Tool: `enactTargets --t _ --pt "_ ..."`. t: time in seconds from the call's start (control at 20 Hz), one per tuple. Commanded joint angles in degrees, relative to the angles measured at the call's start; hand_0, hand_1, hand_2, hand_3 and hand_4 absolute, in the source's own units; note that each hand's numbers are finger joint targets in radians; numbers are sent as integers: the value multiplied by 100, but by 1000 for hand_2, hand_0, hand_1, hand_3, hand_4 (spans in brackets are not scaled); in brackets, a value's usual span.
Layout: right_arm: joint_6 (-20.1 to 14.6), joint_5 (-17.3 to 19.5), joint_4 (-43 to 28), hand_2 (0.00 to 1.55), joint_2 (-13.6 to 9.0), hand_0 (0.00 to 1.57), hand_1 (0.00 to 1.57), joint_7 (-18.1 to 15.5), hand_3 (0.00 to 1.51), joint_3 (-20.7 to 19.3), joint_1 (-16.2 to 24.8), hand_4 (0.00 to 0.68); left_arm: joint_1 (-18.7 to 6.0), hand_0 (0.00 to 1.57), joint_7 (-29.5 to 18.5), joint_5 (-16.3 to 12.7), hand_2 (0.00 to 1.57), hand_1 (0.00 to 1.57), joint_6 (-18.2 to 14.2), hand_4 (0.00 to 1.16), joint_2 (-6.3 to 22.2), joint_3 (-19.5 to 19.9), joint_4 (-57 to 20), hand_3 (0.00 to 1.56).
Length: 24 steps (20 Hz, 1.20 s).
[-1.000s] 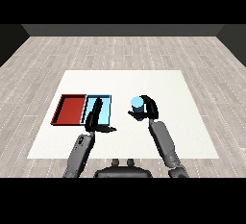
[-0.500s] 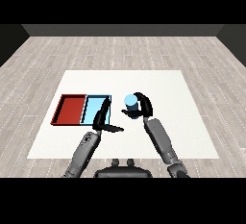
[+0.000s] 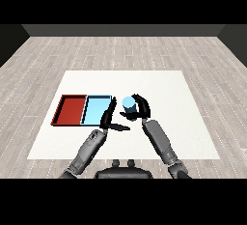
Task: Pick the blue can and put it in the blue box
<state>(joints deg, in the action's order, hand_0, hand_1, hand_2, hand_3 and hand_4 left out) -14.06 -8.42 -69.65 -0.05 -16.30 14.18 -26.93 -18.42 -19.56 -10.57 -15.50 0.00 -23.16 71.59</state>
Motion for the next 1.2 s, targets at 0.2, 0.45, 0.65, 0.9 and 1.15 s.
enactTargets --t 0.2,0.45,0.65,0.9,1.15 --pt "-381 -395 98 1466 5 1443 1443 48 1364 443 -384 552 -123 0 -258 -539 0 0 -406 0 0 -562 -448 0" --pt "-294 -339 -81 1463 5 1437 1437 13 1373 600 -158 553 -269 0 -486 -840 0 0 -240 0 0 -569 -822 0" --pt "-39 -140 -94 1461 -30 1437 1437 207 1374 136 -354 561 -390 0 -132 -873 0 0 -552 0 0 -678 -526 0" --pt "-84 -252 -389 1456 5 1419 1419 130 1363 570 10 559 -456 0 183 -639 0 0 -456 0 0 -582 -482 0" --pt "-144 -380 -18 1463 5 1428 1428 -257 1381 611 -78 552 -435 0 -339 -1065 0 0 -631 0 0 -1036 -899 0"
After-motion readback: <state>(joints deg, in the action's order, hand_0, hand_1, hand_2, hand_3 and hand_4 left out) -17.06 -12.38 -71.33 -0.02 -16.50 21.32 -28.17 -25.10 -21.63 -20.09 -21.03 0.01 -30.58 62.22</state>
